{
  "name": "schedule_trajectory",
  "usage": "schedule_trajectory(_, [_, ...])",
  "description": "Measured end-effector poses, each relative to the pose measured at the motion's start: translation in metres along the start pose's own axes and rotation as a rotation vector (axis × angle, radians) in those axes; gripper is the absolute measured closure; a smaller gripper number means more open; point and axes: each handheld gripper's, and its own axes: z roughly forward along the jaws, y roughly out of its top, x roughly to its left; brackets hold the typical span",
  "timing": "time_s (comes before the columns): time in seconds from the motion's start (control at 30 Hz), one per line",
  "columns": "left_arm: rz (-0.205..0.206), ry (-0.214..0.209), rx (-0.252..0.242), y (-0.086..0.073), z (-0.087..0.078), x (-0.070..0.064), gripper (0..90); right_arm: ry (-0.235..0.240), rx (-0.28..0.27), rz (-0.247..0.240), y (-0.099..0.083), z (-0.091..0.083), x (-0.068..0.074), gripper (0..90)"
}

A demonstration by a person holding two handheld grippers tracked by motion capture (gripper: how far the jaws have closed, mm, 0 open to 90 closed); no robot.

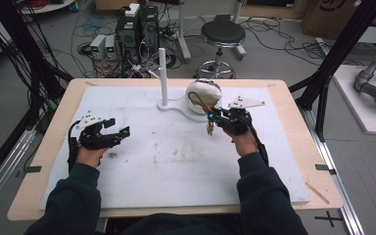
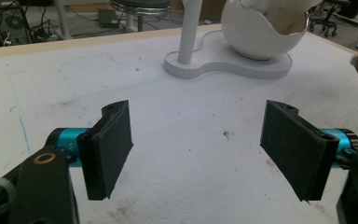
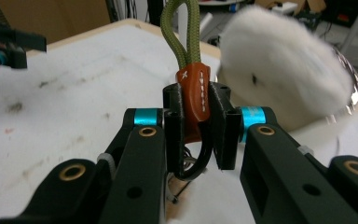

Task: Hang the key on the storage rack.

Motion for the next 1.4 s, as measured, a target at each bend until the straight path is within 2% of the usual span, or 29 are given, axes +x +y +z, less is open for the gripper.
schedule_trajectory(0.07, [0.000,-0.002,-0.001,0.000,0.000,0.000,24.6,0.002,-0.006,-0.020,0.016,0.013,0.006,78.3])
schedule_trajectory(0.13, [0.000,0.000,-0.001,0.000,0.000,0.001,24.6,0.001,-0.009,-0.022,0.020,0.017,0.008,78.4])
schedule_trajectory(0.17, [-0.004,0.000,-0.003,0.000,0.000,0.001,24.6,-0.003,-0.018,-0.030,0.031,0.027,0.012,78.4])
schedule_trajectory(0.23, [-0.007,-0.002,-0.008,0.000,0.000,0.001,24.6,-0.003,-0.021,-0.033,0.035,0.032,0.013,78.4])
schedule_trajectory(0.27, [-0.008,-0.002,-0.008,0.000,0.000,0.001,24.6,-0.007,-0.036,-0.030,0.043,0.040,0.016,78.5])
schedule_trajectory(0.37, [-0.007,-0.005,-0.007,0.000,0.000,0.001,24.6,-0.014,-0.046,-0.032,0.051,0.048,0.019,78.5])
schedule_trajectory(0.4, [-0.006,-0.006,-0.008,0.000,0.000,0.001,24.6,-0.019,-0.065,-0.034,0.057,0.055,0.023,78.5])
schedule_trajectory(0.6, [-0.011,-0.009,-0.010,0.000,-0.001,0.002,24.6,-0.013,-0.090,-0.040,0.069,0.071,0.030,78.5])
schedule_trajectory(0.7, [-0.010,-0.006,-0.008,0.000,-0.001,0.002,24.6,-0.010,-0.092,-0.032,0.076,0.081,0.033,78.4])
schedule_trajectory(0.73, [-0.012,-0.009,-0.009,0.000,-0.001,0.002,24.6,-0.017,-0.074,-0.034,0.080,0.087,0.035,78.4])
schedule_trajectory(0.83, [-0.013,-0.009,-0.009,-0.001,-0.002,0.002,24.6,-0.029,-0.073,-0.043,0.082,0.094,0.037,78.4])
schedule_trajectory(1.07, [-0.014,-0.010,-0.008,-0.001,-0.002,0.003,24.6,-0.110,0.002,-0.024,0.077,0.115,0.034,78.3])
schedule_trajectory(1.23, [-0.016,-0.011,-0.008,-0.001,-0.002,0.003,24.7,-0.111,0.023,-0.034,0.072,0.118,0.034,76.3])
schedule_trajectory(1.27, [-0.016,-0.011,-0.007,-0.001,-0.002,0.003,24.6,-0.097,0.025,-0.039,0.070,0.118,0.034,68.9])
schedule_trajectory(1.3, [-0.016,-0.011,-0.007,-0.001,-0.002,0.003,24.6,-0.097,0.025,-0.039,0.070,0.118,0.034,68.9])
schedule_trajectory(1.4, [-0.013,-0.011,-0.006,-0.001,-0.002,0.003,24.7,-0.099,0.037,-0.031,0.068,0.113,0.032,53.3])
